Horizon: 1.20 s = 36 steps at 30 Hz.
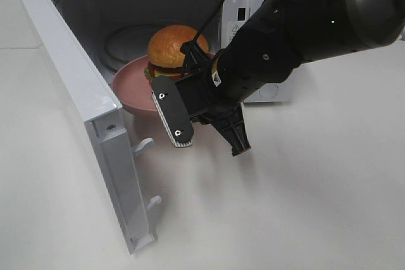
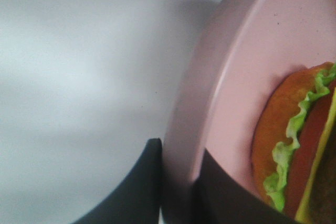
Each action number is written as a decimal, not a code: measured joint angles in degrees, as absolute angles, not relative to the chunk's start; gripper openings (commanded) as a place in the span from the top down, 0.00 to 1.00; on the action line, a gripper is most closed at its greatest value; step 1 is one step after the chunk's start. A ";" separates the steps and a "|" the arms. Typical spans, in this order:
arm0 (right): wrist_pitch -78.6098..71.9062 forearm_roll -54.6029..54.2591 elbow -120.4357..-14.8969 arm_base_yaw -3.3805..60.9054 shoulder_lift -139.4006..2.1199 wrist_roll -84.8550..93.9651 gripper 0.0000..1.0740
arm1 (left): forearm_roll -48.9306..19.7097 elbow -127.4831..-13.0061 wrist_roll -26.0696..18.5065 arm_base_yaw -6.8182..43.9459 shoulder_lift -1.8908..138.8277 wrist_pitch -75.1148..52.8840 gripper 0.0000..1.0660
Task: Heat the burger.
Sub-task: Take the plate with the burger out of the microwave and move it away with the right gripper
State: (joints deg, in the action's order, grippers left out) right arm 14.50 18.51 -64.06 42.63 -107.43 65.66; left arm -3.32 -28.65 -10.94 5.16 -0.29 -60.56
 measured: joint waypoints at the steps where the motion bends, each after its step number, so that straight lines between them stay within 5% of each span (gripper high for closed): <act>1: 13.35 18.96 -62.51 42.63 -106.23 65.66 1.00 | -3.32 -28.65 -10.94 5.16 -0.29 -60.56 1.00; 36: 12.38 21.37 -31.34 42.63 -77.01 54.55 1.00 | -3.32 -28.65 -10.94 5.16 -0.29 -60.56 1.00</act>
